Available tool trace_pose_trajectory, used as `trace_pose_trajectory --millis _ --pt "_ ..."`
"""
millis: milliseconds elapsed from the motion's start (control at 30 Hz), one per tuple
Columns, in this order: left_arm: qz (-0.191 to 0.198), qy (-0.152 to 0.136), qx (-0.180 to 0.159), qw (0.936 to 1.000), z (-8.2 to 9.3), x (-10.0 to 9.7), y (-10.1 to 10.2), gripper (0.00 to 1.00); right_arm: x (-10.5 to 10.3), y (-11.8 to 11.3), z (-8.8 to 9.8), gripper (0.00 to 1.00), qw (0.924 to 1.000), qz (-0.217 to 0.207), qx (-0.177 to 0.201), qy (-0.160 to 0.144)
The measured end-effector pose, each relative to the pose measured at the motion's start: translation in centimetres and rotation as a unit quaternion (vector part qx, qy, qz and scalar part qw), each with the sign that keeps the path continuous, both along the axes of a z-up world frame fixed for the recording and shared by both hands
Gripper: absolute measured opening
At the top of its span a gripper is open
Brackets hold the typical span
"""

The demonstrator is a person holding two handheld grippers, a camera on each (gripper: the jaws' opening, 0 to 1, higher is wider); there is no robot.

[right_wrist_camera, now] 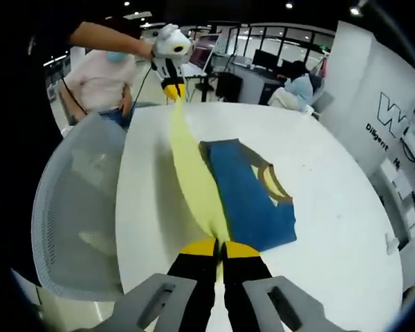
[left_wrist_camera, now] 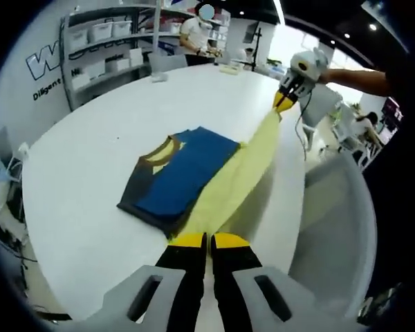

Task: Fold the garment on the visible template until the final outline fits inside the template.

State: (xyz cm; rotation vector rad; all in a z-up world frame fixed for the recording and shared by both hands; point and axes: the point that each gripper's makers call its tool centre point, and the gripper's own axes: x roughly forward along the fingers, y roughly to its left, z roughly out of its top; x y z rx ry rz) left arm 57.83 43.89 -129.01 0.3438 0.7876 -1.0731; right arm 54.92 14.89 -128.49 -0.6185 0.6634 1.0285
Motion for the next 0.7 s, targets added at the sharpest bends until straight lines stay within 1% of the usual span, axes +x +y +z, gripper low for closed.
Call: trace_pose_trajectory --millis 67,200,433,567,700 --pt "0.007 -0.007 -0.003 0.9999 0.3 1.1 0.0 0.0 0.8 -0.1 0.3 0.0 1.0 -0.007 0.002 -0.002" --pt "0.014 -0.014 -0.008 0.9998 0.9 2.3 -0.5 0.0 2.5 -0.4 0.8 0.0 0.9997 -0.021 0.006 -0.008" --pt "0.033 -0.042 -0.009 0.9985 1.9 5.3 -0.9 0.0 5.0 -0.8 1.3 0.0 0.9983 -0.053 0.02 -0.012" --pt "0.044 -0.05 -0.013 0.9977 2.2 6.5 -1.1 0.0 6.3 -1.1 1.2 0.0 0.9974 -0.067 0.022 -0.012" --pt "0.053 -0.064 -0.011 0.9965 2.3 8.0 -1.3 0.0 7.6 -1.2 1.3 0.0 0.9957 -0.086 0.031 -0.012"
